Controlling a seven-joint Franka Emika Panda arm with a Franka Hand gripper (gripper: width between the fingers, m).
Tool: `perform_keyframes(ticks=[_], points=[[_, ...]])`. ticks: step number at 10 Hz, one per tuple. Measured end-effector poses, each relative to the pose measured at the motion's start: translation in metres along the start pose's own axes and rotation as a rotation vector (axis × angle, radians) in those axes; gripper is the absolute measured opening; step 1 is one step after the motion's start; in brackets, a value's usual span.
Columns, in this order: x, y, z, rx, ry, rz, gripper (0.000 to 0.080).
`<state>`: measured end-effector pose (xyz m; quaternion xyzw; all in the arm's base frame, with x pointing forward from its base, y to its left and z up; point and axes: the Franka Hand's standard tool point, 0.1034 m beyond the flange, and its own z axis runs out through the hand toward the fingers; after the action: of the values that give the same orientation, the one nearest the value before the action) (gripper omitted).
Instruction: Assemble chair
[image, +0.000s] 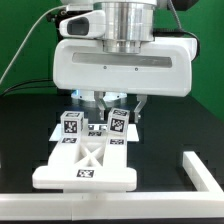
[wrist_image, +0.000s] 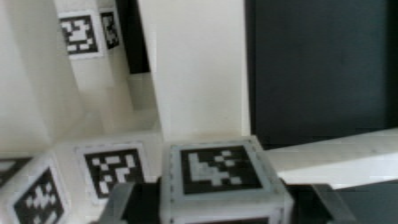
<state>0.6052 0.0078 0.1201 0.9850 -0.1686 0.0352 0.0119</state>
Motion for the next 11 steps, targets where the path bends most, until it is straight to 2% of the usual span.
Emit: perform_keyframes(ticks=[2,4,5,7,8,9,10,11], points=[[0.0007,0.0040,0.0012,0.006,0.009,0.205,0.0284],[-0.0016,0.0037,0.0014,0.017,-0.038,0.520,0.0284],[-0.0006,0.0022,0.0014,0.033,-0.051,0.675,0.0284],[-0.0005,0.0007,0.0016,0.043,-0.056,0.740,0.0284],[-0.0006,0.0006,0.0016,0.043,-0.055,0.720,0.0384],[-0.0009,0.0002,0.0018,0.043,-0.055,0.707,0.0526],[-0.0027,-0.0010,0.0030,0.045,-0.056,0.602,0.0614],[-0.0032,-0.0015,0.0031,0.048,-0.053,0.408,0.0614]])
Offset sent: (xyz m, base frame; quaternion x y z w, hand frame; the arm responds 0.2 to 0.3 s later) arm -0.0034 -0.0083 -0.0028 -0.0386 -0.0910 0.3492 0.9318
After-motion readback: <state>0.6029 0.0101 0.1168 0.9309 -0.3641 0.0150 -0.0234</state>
